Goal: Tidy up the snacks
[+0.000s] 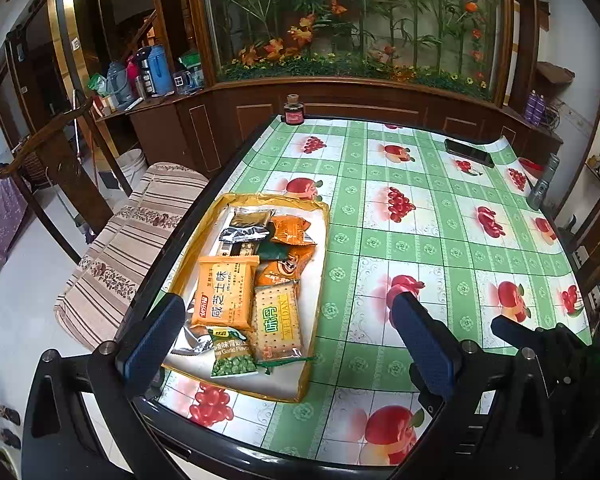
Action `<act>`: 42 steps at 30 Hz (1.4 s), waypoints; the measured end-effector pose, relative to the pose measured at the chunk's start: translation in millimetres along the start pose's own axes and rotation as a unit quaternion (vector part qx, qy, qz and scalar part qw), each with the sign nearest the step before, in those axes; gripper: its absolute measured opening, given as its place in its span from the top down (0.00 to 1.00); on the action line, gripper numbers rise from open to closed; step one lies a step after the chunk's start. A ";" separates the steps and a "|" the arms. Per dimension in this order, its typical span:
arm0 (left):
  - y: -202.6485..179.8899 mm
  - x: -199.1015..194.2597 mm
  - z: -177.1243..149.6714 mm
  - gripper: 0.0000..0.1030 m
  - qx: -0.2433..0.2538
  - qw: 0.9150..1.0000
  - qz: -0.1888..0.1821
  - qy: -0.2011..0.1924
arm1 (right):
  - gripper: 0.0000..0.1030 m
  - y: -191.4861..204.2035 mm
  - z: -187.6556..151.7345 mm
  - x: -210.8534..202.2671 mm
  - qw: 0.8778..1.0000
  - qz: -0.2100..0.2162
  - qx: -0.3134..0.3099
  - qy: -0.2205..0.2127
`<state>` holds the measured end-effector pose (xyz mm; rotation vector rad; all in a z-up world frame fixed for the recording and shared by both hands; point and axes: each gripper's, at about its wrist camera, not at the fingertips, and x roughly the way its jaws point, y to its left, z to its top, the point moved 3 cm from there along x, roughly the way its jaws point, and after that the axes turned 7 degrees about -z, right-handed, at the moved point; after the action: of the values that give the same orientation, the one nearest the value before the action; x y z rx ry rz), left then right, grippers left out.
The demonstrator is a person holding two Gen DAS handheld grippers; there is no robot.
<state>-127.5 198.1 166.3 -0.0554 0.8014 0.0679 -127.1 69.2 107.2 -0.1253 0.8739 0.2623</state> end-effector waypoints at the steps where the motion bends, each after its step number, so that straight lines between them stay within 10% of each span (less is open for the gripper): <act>1: -0.1 -0.2 -0.6 0.00 0.000 1.000 0.000 0.000 | 0.12 0.1 0.1 -0.3 1.000 0.000 0.000 0.000; 17: 24.6 -7.7 -5.6 0.00 -0.007 1.000 -0.008 -0.007 | 0.12 32.2 -5.2 -2.7 1.000 -0.002 -0.019 0.006; 37: 55.0 -81.7 -4.5 0.00 0.018 0.974 0.105 -0.202 | 0.12 68.3 7.0 -7.8 0.999 0.001 -0.041 -0.019; 42: 62.8 -61.3 -2.8 0.00 0.001 0.985 0.076 -0.152 | 0.12 69.4 6.6 -5.1 0.999 0.003 -0.042 -0.016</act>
<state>-177.1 257.9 206.9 0.0183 0.4990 0.2151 -144.5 136.3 115.2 -0.1964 0.8321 0.3066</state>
